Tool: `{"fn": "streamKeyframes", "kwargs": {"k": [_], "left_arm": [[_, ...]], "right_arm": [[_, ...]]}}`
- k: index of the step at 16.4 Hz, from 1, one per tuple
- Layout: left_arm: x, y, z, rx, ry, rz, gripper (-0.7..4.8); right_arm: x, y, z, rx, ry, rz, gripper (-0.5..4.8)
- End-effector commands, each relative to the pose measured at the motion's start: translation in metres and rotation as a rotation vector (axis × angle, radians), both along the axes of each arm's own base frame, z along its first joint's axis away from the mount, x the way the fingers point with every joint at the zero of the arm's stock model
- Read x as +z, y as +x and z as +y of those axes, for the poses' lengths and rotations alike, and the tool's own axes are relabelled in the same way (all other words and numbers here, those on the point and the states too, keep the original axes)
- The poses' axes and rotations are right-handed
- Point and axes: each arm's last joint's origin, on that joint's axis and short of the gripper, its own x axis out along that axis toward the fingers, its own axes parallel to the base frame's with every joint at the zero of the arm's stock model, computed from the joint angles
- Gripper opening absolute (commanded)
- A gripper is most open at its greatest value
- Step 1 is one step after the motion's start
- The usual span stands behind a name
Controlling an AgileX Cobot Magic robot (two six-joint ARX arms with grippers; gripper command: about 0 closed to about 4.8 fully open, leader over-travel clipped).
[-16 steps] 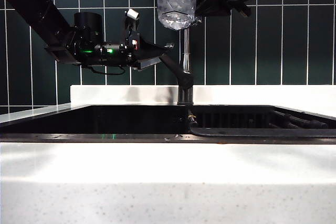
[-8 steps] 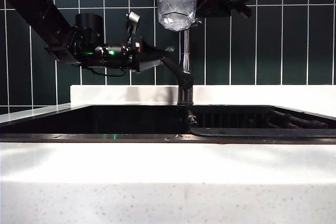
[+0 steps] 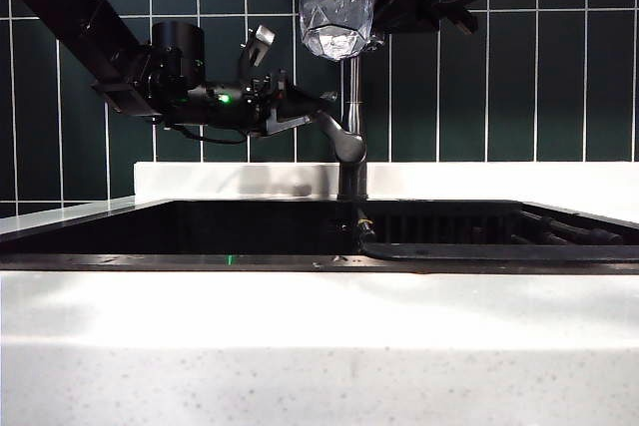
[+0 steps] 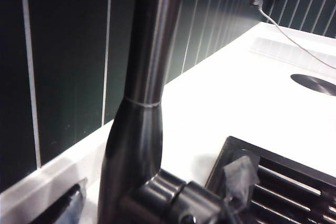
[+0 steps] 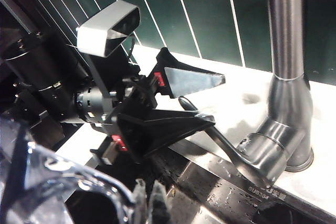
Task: Pick up the mug next to the sink, go to the faucet to get some water, pour the water into the sink, and finally put the mug back to its place.
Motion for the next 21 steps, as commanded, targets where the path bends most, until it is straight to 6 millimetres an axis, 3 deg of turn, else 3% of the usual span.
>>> {"fn": "streamKeyframes", "kwargs": {"k": [1, 5, 11, 15, 18, 21], "left_arm": [[0.0, 0.004, 0.008, 0.119, 0.003, 0.007, 3.32], [0.002, 0.0, 0.006, -0.076, 0.021, -0.042, 3.32], [0.006, -0.004, 0.02, -0.296, 0.027, -0.09, 3.32], [0.009, -0.003, 0.03, -0.291, 0.023, -0.079, 3.25], [0.016, -0.004, 0.042, -0.313, 0.023, -0.079, 2.63], [0.026, -0.006, 0.056, -0.326, 0.019, -0.065, 2.52]], "right_arm": [[0.009, -0.001, 0.0, 0.007, 0.025, -0.044, -0.05], [0.009, -0.001, 0.0, 0.007, 0.025, -0.043, -0.05], [0.009, -0.002, 0.0, 0.007, 0.024, -0.041, -0.05], [0.006, -0.002, 0.0, 0.01, 0.001, -0.02, -0.05], [0.006, -0.002, 0.0, 0.011, -0.001, -0.019, -0.05], [0.006, -0.002, 0.0, 0.018, 0.0, -0.019, -0.05]]}}
